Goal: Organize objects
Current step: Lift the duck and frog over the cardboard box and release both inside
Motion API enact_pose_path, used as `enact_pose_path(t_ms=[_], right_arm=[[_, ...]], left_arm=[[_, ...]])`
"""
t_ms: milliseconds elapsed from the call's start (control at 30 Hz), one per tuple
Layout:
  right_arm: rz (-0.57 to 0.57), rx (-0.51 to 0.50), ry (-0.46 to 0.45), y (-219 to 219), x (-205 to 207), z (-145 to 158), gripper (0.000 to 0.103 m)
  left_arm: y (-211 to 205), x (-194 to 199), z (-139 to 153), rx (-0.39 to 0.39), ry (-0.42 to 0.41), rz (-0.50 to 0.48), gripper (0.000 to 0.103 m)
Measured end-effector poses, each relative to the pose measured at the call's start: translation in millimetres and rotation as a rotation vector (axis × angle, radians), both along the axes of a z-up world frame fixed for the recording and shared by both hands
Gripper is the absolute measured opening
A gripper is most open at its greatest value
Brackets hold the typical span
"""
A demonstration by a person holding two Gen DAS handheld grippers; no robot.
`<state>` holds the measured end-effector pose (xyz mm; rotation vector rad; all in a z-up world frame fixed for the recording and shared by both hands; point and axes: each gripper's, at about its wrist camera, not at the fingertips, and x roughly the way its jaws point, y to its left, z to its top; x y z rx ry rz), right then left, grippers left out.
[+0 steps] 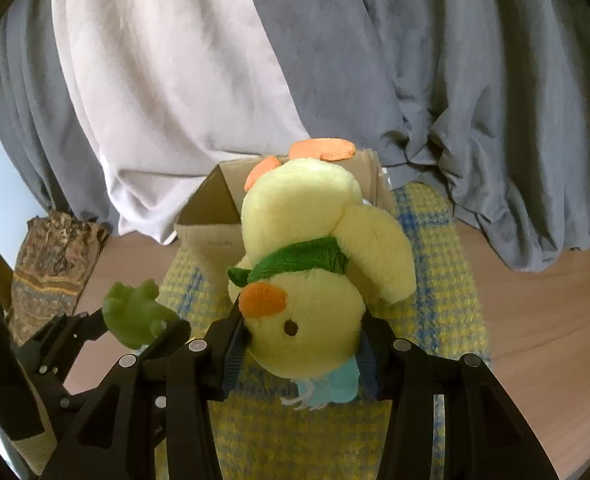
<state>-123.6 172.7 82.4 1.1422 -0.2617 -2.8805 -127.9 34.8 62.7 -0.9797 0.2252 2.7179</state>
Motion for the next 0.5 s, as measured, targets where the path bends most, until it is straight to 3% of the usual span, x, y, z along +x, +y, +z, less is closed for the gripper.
enact_pose_path(t_ms=[500], right_arm=[[-0.026, -0.008, 0.012, 1, -24, 13, 0.047]], left_arm=[[2, -41, 20, 0.021, 0.019, -0.035, 0.06]])
